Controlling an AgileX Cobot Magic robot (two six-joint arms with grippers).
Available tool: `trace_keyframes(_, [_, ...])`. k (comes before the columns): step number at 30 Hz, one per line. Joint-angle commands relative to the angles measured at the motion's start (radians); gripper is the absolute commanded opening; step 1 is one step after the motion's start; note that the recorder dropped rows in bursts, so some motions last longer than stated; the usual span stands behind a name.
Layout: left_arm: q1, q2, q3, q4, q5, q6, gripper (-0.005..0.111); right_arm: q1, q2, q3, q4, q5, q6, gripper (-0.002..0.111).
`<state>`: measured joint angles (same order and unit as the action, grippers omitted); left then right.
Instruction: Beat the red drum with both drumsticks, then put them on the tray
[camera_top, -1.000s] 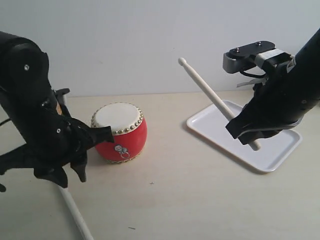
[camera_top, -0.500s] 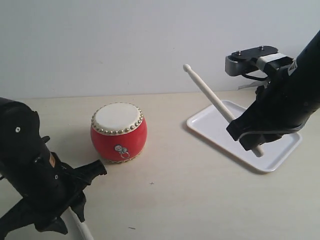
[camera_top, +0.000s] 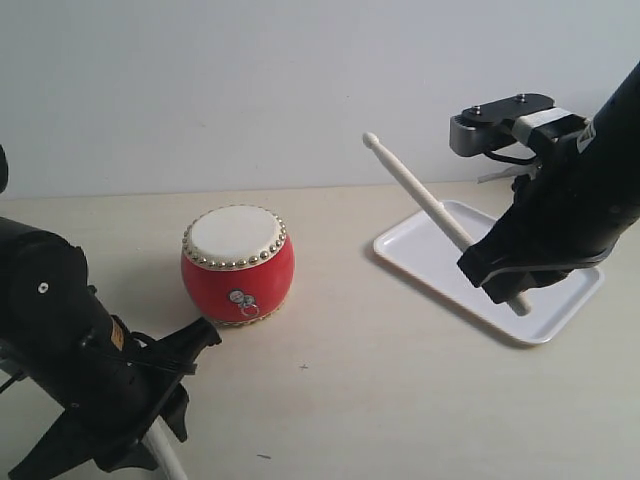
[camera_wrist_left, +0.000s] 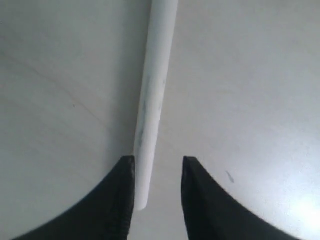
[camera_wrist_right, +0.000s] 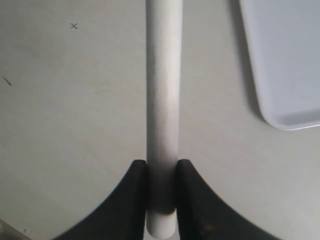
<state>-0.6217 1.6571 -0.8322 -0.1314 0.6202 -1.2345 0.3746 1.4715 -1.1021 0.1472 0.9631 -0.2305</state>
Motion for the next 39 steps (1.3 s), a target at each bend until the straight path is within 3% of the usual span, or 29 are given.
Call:
trace_keyframes(1, [-0.006,0.007,0.006,0.0,0.01,0.002,0.034,-0.003,-0.005,0.001,-0.004,-0.016,-0.012,0.0])
trace_keyframes(2, [-0.006,0.007,0.006,0.005,0.01,0.002,0.036,-0.003,-0.005,0.001,-0.004,-0.016,-0.012,0.0])
trace_keyframes(5, [-0.006,0.007,0.006,0.019,-0.002,0.002,0.062,-0.003,-0.005,0.001,-0.004,-0.015,-0.023,0.0])
trace_keyframes(7, [-0.006,0.007,0.006,0.024,-0.012,-0.001,0.073,-0.003,-0.005,0.001,-0.004,-0.015,-0.024,0.0])
trace_keyframes(39, [-0.006,0.065,0.006,0.02,-0.055,0.003,0.073,-0.003,-0.005,0.001,0.004,-0.02,-0.034,0.0])
